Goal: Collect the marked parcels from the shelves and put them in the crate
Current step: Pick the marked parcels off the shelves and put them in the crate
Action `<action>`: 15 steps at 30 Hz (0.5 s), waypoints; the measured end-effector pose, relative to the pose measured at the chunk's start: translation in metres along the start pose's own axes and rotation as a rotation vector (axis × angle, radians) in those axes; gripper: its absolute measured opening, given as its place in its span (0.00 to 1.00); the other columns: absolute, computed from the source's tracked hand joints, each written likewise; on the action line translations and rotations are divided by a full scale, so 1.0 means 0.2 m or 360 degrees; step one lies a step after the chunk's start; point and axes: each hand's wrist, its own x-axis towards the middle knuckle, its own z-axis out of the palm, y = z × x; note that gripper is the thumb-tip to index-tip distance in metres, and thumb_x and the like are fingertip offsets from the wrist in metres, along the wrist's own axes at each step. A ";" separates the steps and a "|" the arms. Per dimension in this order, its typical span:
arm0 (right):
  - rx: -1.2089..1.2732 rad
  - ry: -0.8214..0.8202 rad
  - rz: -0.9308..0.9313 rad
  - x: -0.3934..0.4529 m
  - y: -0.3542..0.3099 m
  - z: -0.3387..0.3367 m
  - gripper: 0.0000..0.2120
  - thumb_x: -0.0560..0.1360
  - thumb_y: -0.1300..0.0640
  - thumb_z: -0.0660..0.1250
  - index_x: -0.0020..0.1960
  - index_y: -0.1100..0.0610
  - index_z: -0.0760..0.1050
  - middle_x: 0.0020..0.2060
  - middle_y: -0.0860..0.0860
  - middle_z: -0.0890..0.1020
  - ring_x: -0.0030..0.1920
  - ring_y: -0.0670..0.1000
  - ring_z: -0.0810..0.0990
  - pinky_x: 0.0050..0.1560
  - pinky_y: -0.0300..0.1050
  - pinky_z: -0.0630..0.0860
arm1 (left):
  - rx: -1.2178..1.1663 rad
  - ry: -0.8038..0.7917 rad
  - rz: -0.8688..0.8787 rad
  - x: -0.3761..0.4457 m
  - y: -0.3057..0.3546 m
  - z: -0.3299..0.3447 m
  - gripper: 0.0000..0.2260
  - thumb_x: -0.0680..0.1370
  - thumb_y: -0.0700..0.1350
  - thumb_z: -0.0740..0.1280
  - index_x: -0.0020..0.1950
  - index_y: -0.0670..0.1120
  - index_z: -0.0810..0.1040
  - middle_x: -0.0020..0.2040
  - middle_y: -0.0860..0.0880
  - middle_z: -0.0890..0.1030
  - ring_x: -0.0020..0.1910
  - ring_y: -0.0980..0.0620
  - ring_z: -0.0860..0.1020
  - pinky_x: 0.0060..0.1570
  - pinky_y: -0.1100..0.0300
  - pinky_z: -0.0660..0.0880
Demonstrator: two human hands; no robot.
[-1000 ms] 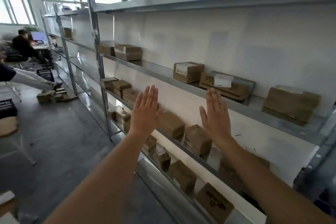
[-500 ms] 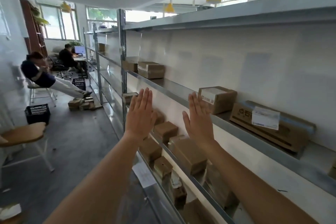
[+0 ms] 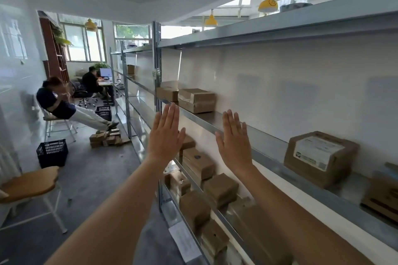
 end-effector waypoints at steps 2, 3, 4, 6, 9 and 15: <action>0.0009 -0.0019 -0.0036 0.09 0.00 0.08 0.34 0.77 0.39 0.36 0.79 0.54 0.46 0.78 0.52 0.48 0.78 0.54 0.46 0.77 0.52 0.43 | -0.0026 0.0004 0.0001 0.07 -0.02 0.08 0.30 0.80 0.56 0.40 0.78 0.40 0.44 0.79 0.43 0.46 0.78 0.46 0.44 0.76 0.48 0.46; 0.0008 -0.0026 -0.0047 0.15 0.00 0.12 0.33 0.78 0.40 0.39 0.79 0.55 0.46 0.78 0.52 0.48 0.78 0.54 0.46 0.76 0.52 0.43 | -0.0038 0.0024 0.0005 0.11 -0.03 0.13 0.30 0.80 0.56 0.41 0.78 0.40 0.45 0.79 0.43 0.46 0.78 0.46 0.45 0.76 0.48 0.48; 0.0005 -0.0030 -0.0050 0.20 0.01 0.16 0.32 0.79 0.42 0.41 0.79 0.56 0.46 0.78 0.52 0.48 0.78 0.54 0.46 0.76 0.51 0.42 | -0.0048 0.0043 0.0001 0.15 -0.05 0.17 0.30 0.80 0.56 0.42 0.78 0.40 0.45 0.79 0.43 0.46 0.78 0.46 0.45 0.76 0.47 0.50; -0.0007 -0.0028 -0.0061 0.33 0.02 0.25 0.30 0.81 0.45 0.44 0.79 0.56 0.44 0.78 0.52 0.46 0.78 0.53 0.44 0.76 0.51 0.41 | -0.0047 0.0057 -0.0027 0.24 -0.09 0.28 0.30 0.81 0.56 0.42 0.78 0.40 0.46 0.79 0.43 0.47 0.78 0.46 0.46 0.76 0.48 0.50; -0.0016 -0.0030 -0.0080 0.52 0.04 0.40 0.30 0.83 0.47 0.49 0.79 0.56 0.42 0.79 0.52 0.45 0.78 0.53 0.43 0.77 0.51 0.41 | -0.0043 0.0062 -0.0018 0.39 -0.16 0.45 0.30 0.81 0.56 0.44 0.78 0.40 0.49 0.79 0.43 0.49 0.78 0.46 0.48 0.76 0.48 0.50; -0.0063 0.0041 -0.0042 0.88 0.08 0.68 0.30 0.82 0.48 0.54 0.79 0.58 0.49 0.78 0.54 0.52 0.78 0.54 0.49 0.77 0.54 0.48 | -0.0041 0.0041 0.0038 0.71 -0.27 0.77 0.30 0.81 0.56 0.44 0.78 0.41 0.49 0.79 0.43 0.50 0.78 0.46 0.47 0.76 0.48 0.51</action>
